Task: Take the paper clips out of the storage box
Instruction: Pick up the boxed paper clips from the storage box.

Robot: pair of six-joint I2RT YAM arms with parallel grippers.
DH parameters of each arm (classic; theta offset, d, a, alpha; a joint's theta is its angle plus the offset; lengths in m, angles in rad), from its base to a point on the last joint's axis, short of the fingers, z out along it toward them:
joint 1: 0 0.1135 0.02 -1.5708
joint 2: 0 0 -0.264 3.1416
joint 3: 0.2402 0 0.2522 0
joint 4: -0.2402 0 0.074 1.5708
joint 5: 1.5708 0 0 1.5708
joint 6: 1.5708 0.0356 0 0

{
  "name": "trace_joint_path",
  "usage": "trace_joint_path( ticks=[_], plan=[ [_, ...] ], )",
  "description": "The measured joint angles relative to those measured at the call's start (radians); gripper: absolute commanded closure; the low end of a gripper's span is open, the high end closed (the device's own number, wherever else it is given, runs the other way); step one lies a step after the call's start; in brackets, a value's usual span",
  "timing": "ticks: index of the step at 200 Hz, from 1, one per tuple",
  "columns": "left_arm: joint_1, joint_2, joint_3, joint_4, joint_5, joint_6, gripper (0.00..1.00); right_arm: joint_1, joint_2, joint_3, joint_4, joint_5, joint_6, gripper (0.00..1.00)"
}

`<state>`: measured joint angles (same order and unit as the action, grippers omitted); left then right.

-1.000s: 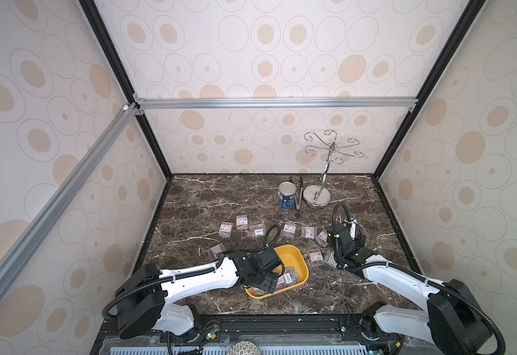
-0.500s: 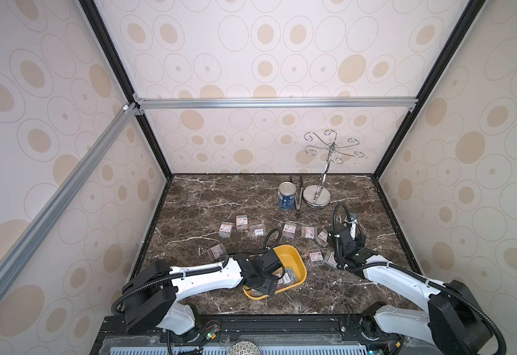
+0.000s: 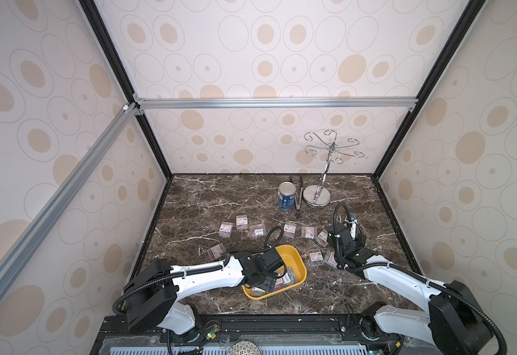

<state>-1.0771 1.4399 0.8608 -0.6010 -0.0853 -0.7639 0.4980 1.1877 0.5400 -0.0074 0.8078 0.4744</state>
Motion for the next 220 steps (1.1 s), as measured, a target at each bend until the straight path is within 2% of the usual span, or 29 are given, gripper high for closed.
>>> trace_joint_path(
  ticks=[68,135,168,220],
  plan=[
    [0.012,-0.047,0.114,-0.043,-0.049,0.029,0.27,0.0,-0.006,0.0,0.0,0.0,0.0,0.11],
    [0.065,-0.167,0.177,-0.106,-0.106,0.069,0.28,0.0,-0.011,-0.003,0.0,0.0,0.0,0.1],
    [0.149,-0.227,0.174,-0.132,-0.124,0.092,0.29,0.0,-0.011,-0.003,0.0,0.0,0.0,0.1],
    [0.362,-0.36,0.057,-0.12,-0.122,0.134,0.29,0.0,-0.011,-0.003,0.0,-0.001,0.0,0.11]
  ],
)
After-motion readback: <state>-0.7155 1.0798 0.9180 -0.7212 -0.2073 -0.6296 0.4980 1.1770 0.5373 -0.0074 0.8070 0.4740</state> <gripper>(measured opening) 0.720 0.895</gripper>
